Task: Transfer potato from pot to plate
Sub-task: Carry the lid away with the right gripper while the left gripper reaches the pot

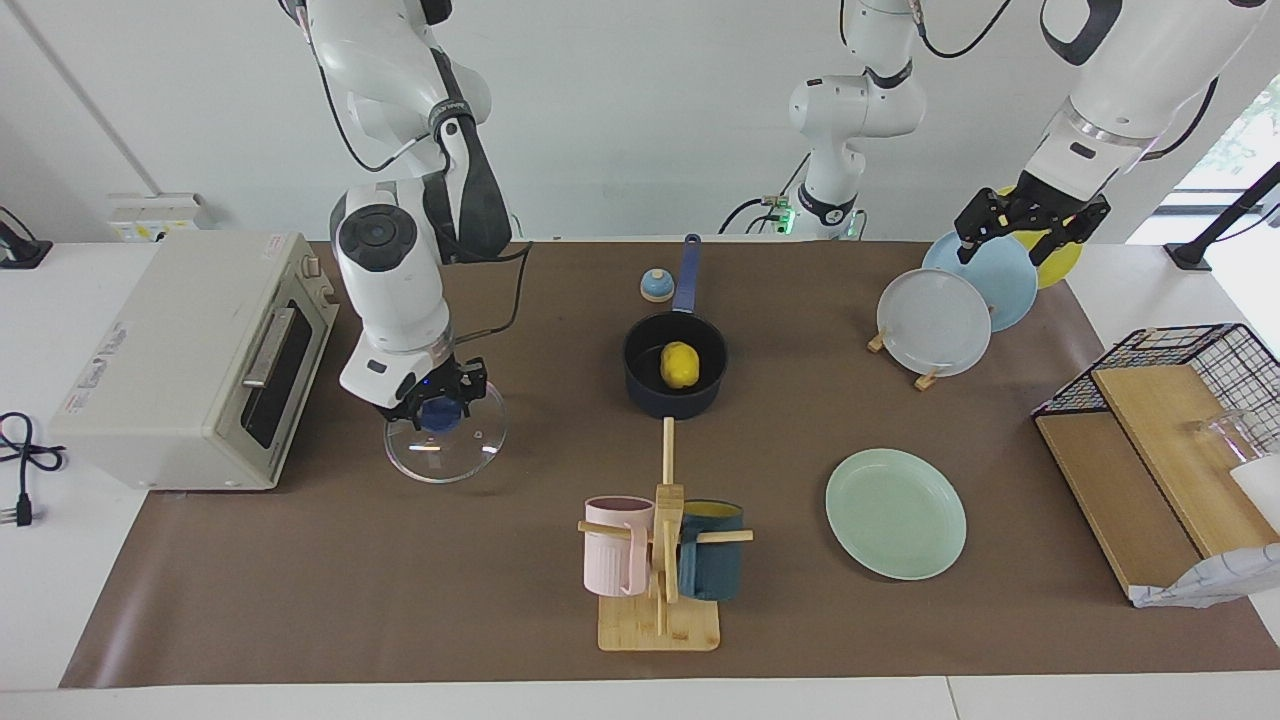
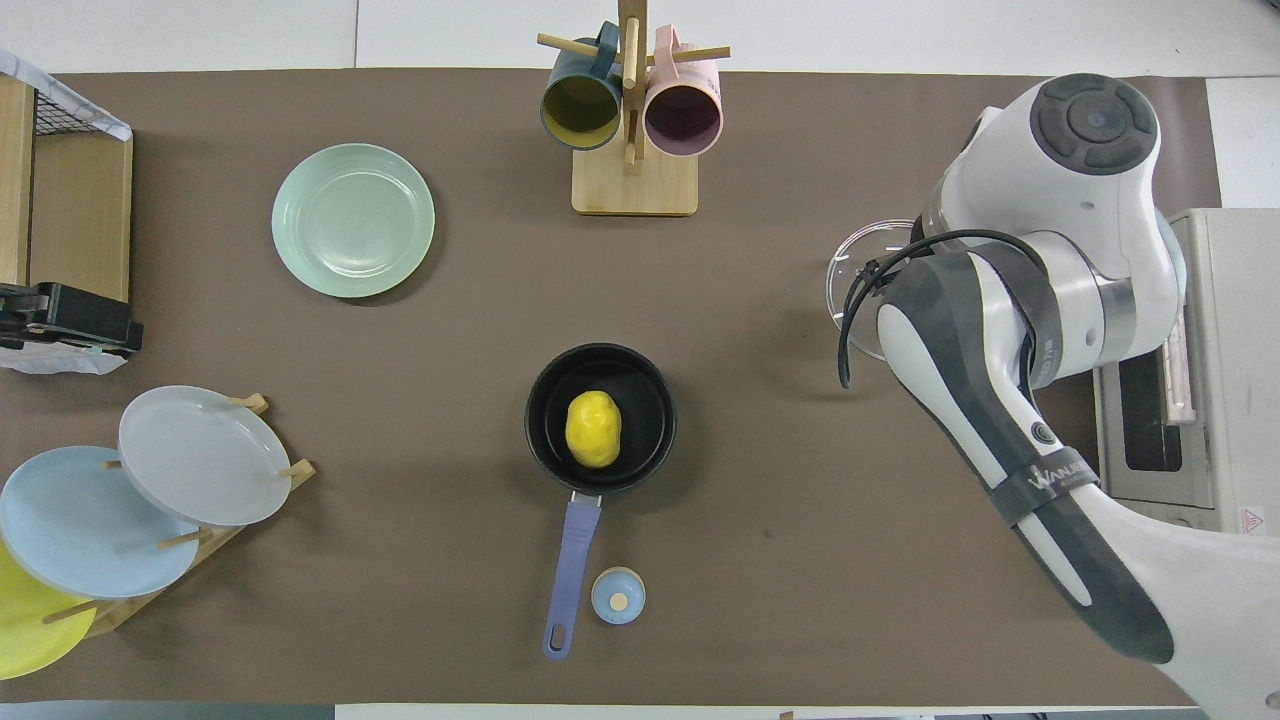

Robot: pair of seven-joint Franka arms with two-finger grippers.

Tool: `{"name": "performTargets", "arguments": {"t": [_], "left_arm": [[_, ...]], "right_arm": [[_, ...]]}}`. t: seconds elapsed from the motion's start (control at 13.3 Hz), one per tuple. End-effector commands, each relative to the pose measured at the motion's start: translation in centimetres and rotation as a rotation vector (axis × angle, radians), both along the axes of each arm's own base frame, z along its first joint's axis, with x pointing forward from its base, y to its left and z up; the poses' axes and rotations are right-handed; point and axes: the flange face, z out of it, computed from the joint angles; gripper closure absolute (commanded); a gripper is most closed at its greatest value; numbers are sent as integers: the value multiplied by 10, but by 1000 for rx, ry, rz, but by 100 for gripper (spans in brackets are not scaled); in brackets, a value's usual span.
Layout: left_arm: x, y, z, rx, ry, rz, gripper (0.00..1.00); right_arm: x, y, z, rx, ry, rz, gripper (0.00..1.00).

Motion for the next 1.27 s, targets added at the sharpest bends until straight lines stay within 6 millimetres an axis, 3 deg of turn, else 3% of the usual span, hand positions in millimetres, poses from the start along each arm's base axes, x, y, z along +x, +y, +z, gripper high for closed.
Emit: {"name": "performTargets", "arguments": {"t": [0.0,0.38,0.6,0.75,0.9,1.05,1.12,1.2], "left_arm": [[-7,-1,2,10,13,-16,0],[-11,-11,2,9,23,-28,0],[-30,-88,-11,19,27,-27,0],[-49,-144,-36,13,-13,-11,0],[-64,-210,-70,-2,-46,-12,0],[-67,-267,-112,-11,-61,29,0],[-68,-299,-144,-2,-51,32,0],[-66,-317,-166,-8,-61,42,0]], "right_arm": [[-27,-26,-15,36,-26,25,79],[-30,-45,-39,44,-84,35,79],[-28,-66,-53,41,-75,46,79],[-32,-71,-61,41,-82,47,76],[-35,-79,-70,42,-91,50,76],[-36,-83,-72,41,-86,49,75],[-37,-84,-73,41,-85,47,73],[-39,-83,-77,41,-76,47,72]]}}
